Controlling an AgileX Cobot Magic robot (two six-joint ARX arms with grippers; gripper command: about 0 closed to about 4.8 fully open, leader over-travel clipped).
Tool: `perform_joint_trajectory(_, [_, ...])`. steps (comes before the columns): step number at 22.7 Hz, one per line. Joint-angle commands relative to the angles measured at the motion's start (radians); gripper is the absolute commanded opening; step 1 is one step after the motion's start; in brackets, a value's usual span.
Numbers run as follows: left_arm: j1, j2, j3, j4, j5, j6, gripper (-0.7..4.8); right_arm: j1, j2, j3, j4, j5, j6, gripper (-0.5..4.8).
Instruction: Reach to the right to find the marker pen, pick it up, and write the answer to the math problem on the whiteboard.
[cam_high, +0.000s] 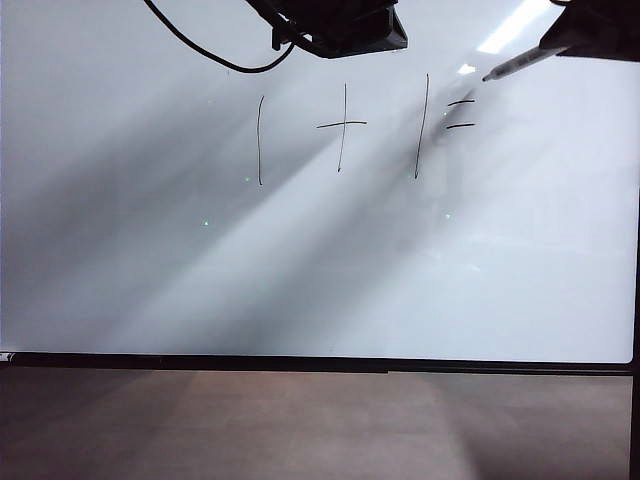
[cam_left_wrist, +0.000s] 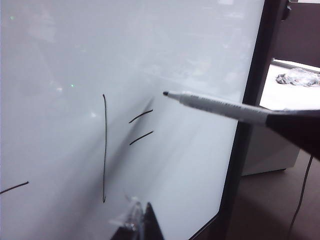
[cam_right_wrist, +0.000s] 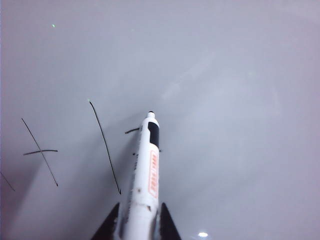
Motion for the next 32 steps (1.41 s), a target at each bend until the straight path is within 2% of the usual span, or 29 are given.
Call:
perform_joint_trajectory(1, [-0.002,-0.005,0.004,0.012,0.003,0.004,-0.05,0.001,0.000,0.006,0.034,-0.002,-0.004,-0.06])
perform_joint_trajectory(25, [-0.002,-0.004,0.004,0.005,0.003,0.004,-0.05,-0.002,0.025,0.006,0.068,0.035,-0.012,-0.06])
perform_joint_trajectory(32, [-0.002,-0.004,0.004,0.005,0.003,0.004,-0.05,-0.036,0.025,0.006,0.065,0.035,-0.016,-0.06])
